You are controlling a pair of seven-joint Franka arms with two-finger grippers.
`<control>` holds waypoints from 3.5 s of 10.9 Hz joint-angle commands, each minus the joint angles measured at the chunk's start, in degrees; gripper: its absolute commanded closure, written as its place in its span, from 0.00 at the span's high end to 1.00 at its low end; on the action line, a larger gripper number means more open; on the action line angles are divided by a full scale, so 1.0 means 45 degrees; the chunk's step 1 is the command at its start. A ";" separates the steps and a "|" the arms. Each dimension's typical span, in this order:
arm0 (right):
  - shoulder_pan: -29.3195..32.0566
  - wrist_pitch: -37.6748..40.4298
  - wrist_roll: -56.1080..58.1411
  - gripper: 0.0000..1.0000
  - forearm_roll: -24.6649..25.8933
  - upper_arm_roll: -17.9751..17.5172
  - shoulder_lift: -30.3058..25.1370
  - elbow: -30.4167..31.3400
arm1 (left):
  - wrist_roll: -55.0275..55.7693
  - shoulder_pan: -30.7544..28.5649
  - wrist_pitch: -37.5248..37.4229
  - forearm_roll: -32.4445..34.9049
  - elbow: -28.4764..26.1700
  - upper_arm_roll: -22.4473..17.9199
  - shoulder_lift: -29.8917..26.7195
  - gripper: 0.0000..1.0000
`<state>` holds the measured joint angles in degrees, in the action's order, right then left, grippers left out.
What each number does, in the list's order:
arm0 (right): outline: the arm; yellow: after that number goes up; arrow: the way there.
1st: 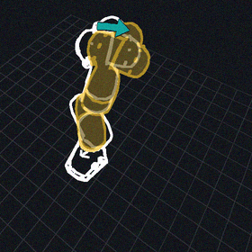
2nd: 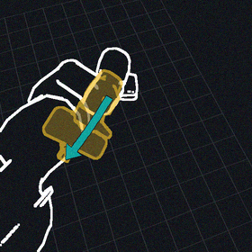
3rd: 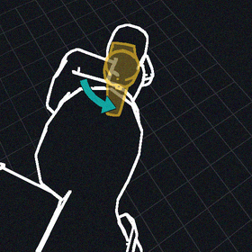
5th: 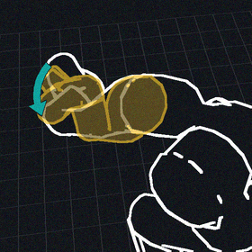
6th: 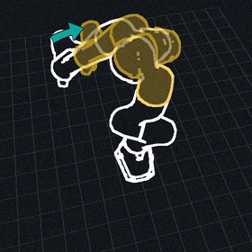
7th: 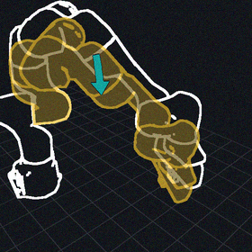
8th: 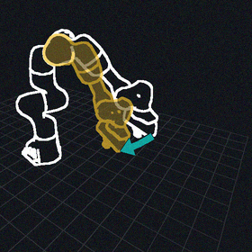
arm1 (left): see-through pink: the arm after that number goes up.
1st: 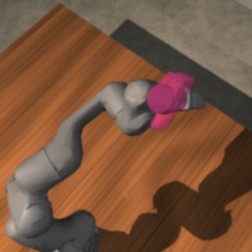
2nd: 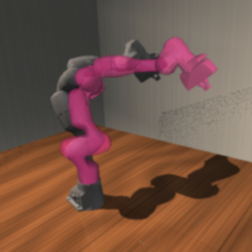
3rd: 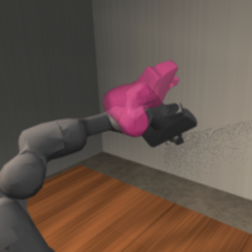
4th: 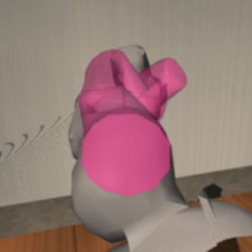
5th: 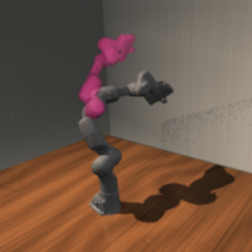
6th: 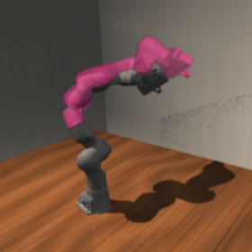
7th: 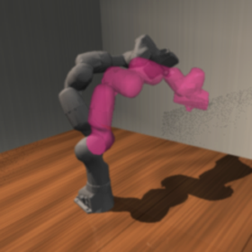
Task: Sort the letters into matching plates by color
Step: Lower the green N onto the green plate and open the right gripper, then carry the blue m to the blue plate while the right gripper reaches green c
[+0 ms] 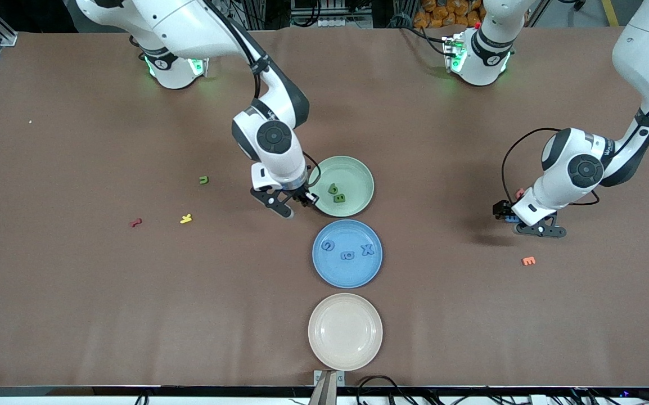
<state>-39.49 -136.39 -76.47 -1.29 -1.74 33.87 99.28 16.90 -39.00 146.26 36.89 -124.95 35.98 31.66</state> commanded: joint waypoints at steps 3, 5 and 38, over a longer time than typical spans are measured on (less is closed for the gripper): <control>-0.1201 0.0017 -0.2280 0.00 -0.0007 0.0056 0.1006 -0.1473 | 0.0073 -0.0142 0.0076 0.0260 0.0073 0.0091 0.0151 0.60; -0.1534 -0.0352 -0.2752 0.00 0.0013 0.0056 0.1339 -0.1632 | 0.0054 -0.0162 0.0076 0.0299 0.0033 0.0091 0.0131 0.00; 0.7309 -0.2083 1.5526 1.00 0.0110 -0.1370 -0.6337 0.9594 | 1.4857 0.8627 -0.0041 -0.1556 0.5813 0.1049 0.1927 0.12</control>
<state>-9.90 -138.70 -10.39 -1.14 -6.77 6.53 137.30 81.75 -1.71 146.31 30.78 -102.36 41.67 38.29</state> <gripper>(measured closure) 0.000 0.595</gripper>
